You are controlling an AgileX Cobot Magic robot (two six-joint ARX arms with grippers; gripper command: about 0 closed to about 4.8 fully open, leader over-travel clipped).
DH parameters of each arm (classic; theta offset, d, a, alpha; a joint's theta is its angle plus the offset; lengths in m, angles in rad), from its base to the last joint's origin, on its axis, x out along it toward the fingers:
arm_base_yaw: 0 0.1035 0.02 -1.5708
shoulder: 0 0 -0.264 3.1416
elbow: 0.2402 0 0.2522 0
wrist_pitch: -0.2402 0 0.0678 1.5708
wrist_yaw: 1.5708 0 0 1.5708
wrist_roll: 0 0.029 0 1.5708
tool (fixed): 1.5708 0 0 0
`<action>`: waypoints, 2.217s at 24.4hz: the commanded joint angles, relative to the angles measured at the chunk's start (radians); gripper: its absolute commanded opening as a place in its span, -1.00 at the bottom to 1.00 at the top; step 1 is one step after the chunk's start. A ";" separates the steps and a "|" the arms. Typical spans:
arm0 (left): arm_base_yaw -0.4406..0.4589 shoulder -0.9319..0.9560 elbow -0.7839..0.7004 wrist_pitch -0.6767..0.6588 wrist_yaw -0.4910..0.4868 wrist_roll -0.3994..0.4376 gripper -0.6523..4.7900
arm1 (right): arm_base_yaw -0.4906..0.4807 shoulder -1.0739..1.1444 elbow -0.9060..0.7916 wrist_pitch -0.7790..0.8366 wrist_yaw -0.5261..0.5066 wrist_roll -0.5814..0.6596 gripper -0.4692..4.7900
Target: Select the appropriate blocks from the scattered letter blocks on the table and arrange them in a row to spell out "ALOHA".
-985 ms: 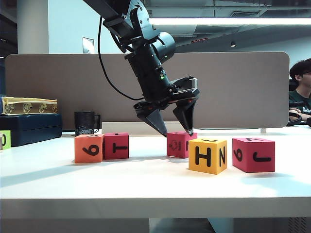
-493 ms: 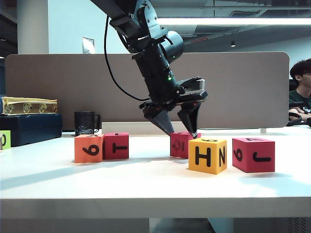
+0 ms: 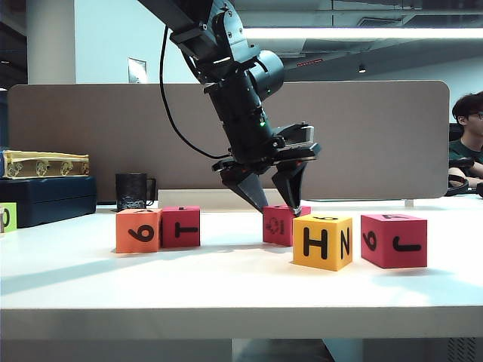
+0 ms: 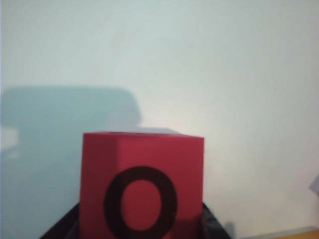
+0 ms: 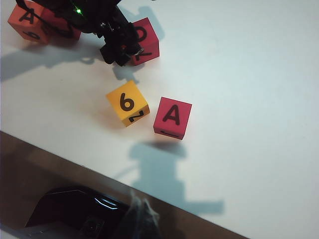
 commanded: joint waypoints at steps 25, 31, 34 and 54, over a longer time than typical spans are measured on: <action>-0.001 -0.053 0.011 -0.280 -0.276 -0.160 0.24 | 0.000 -0.002 0.002 0.000 -0.003 -0.047 -0.85; 0.001 -0.053 0.011 -0.271 -0.276 -0.159 0.47 | 0.000 -0.002 0.002 -0.016 -0.003 -0.047 -0.85; 0.005 -0.053 0.012 -0.253 -0.276 -0.159 0.53 | 0.000 -0.002 0.002 -0.018 -0.003 -0.047 -0.85; -0.045 -0.038 0.140 -0.291 -0.164 -0.018 -0.61 | 0.000 -0.001 0.002 -0.012 -0.003 -0.047 -0.85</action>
